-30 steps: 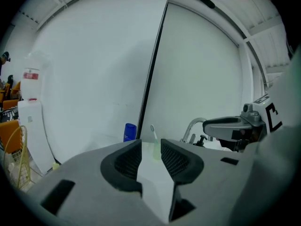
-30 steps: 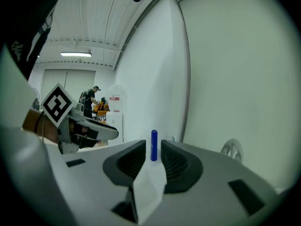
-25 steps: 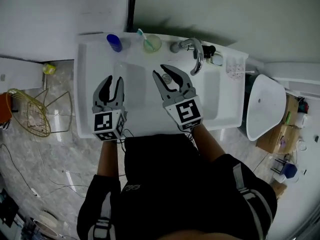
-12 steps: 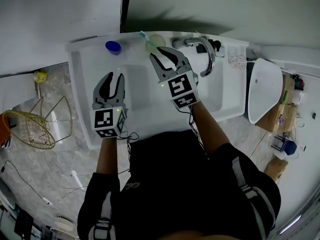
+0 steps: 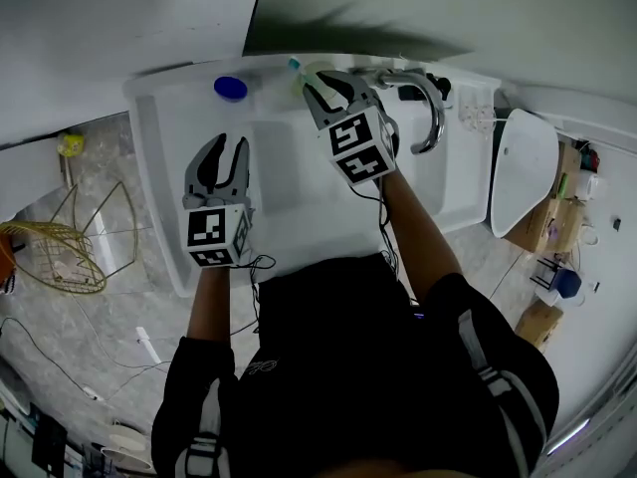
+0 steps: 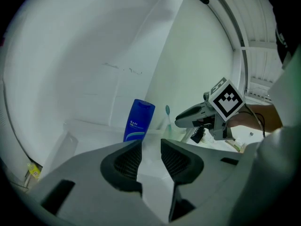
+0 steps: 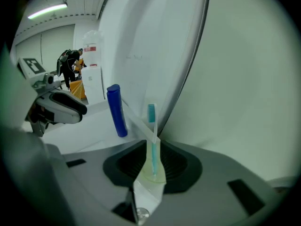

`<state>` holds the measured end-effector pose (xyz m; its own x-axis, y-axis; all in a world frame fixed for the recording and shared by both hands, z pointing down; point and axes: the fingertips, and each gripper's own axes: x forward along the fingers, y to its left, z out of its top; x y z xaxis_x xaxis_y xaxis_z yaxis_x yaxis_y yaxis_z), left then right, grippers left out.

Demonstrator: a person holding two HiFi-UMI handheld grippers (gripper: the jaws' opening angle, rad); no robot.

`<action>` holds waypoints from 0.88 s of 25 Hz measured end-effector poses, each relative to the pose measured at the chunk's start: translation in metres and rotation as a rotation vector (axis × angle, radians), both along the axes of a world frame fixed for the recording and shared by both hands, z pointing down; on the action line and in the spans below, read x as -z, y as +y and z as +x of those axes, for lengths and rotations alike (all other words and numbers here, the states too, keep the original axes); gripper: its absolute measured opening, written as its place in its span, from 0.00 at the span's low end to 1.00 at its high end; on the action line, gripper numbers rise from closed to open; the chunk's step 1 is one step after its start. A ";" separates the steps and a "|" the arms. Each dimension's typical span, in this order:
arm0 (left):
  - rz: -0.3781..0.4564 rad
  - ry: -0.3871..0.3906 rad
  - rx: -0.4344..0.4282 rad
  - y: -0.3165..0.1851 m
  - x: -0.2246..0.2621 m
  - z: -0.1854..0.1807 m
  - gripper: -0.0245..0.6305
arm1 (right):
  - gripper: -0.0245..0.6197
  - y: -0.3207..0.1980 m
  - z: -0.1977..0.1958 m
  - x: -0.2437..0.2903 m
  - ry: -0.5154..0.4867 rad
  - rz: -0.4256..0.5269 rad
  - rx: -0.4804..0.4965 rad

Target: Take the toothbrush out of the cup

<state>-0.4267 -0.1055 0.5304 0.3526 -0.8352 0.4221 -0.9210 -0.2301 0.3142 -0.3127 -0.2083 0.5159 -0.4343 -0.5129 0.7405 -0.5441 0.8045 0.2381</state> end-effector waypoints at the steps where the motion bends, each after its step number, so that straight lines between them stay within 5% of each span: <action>1: -0.003 -0.001 0.000 0.001 -0.001 -0.001 0.24 | 0.19 -0.001 0.000 -0.004 0.014 -0.011 0.002; 9: -0.019 -0.006 0.014 0.005 -0.008 -0.017 0.24 | 0.19 -0.009 -0.002 -0.030 0.143 -0.064 0.057; 22: -0.032 -0.004 0.037 0.012 -0.014 -0.036 0.24 | 0.14 -0.018 -0.010 -0.051 0.112 -0.126 0.081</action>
